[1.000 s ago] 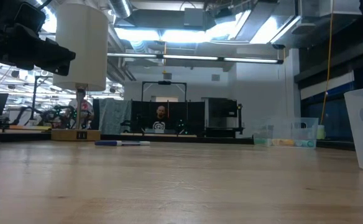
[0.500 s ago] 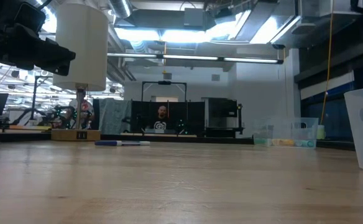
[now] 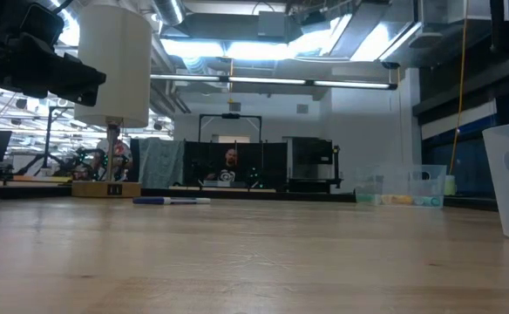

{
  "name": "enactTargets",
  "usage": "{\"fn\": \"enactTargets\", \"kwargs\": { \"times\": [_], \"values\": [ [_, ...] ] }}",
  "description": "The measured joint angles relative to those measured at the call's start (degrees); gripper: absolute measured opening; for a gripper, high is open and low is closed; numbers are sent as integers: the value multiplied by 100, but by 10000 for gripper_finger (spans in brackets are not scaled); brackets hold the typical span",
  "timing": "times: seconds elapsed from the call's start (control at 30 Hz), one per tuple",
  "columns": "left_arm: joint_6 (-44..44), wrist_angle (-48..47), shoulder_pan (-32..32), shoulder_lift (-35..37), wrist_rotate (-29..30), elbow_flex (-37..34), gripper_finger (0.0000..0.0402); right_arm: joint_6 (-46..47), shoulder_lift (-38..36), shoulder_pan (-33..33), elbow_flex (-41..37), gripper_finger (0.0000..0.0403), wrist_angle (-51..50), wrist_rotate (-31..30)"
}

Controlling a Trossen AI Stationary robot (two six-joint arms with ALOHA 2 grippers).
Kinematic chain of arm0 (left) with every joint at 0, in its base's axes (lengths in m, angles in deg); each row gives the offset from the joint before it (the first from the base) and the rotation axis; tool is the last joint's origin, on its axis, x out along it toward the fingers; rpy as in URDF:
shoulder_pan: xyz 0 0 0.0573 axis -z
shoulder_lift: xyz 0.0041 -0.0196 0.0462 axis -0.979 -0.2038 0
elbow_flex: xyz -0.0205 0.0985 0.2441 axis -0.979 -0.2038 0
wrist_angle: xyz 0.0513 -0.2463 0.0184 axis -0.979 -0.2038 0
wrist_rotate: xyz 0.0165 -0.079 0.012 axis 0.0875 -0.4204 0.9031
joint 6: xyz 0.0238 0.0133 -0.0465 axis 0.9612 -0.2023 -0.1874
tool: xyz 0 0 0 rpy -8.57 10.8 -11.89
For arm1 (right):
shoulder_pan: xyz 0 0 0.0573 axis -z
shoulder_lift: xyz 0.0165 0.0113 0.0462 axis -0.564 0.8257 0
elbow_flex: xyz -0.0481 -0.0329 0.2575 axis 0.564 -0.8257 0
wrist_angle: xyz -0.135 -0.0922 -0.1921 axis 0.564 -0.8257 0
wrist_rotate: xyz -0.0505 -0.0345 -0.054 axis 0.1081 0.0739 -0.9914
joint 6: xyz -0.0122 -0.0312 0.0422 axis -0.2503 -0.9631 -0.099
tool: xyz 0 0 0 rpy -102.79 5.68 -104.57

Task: Pick & Place Markers
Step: Put the pink marker pen into the bottom transparent bin, then put the dark blue marker pen into the bottom transparent bin

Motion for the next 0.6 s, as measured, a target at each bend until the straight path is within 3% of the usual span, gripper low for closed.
{"fn": "enactTargets", "kwargs": {
  "times": [0.3, 0.6],
  "values": [
    [0, 0, 2, 1, 1, 0, 66, 15, 0, 0, -68, 73, 67, 7],
    [-1, 0, 1, 0, -1, -2, 69, 17, 0, 0, -68, 36, 154, 7]
  ]
}}
